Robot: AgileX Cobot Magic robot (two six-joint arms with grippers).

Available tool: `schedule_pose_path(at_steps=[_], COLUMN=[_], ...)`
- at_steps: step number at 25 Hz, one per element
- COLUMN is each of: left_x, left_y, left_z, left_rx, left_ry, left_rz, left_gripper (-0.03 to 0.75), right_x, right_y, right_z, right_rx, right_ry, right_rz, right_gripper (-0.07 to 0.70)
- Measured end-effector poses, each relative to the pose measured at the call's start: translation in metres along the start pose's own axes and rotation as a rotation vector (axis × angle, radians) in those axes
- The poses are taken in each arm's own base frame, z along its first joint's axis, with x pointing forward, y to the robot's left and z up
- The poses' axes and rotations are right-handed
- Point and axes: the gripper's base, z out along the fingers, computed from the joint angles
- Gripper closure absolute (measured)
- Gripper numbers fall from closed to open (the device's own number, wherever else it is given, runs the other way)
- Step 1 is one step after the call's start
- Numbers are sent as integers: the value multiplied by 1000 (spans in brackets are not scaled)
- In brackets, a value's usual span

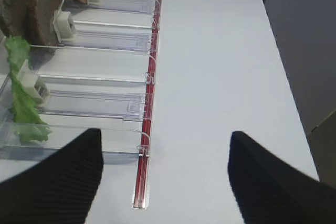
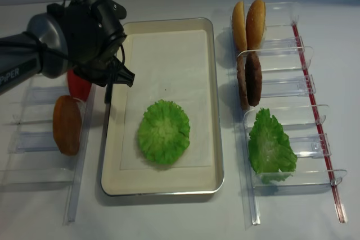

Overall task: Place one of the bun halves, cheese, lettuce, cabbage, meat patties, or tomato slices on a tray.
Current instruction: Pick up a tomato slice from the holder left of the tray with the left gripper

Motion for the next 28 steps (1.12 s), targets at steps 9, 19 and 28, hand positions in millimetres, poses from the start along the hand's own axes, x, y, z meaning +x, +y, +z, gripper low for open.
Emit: schedule_pose_path(at_steps=[9,19,28], left_x=[0,6,23], left_y=[4,24,57], left_z=[-1,-45,-103], left_rx=[-41,-36,79], left_ry=[11,-63,-175], left_rz=[-1,-53,-159], left_gripper=[657,657,657], right_x=[0,0,0], right_y=[0,0,0], right_z=[0,0,0], right_rx=[0,0,0], right_ry=[0,0,0], right_rz=[0,0,0], right_gripper=[119,119,119])
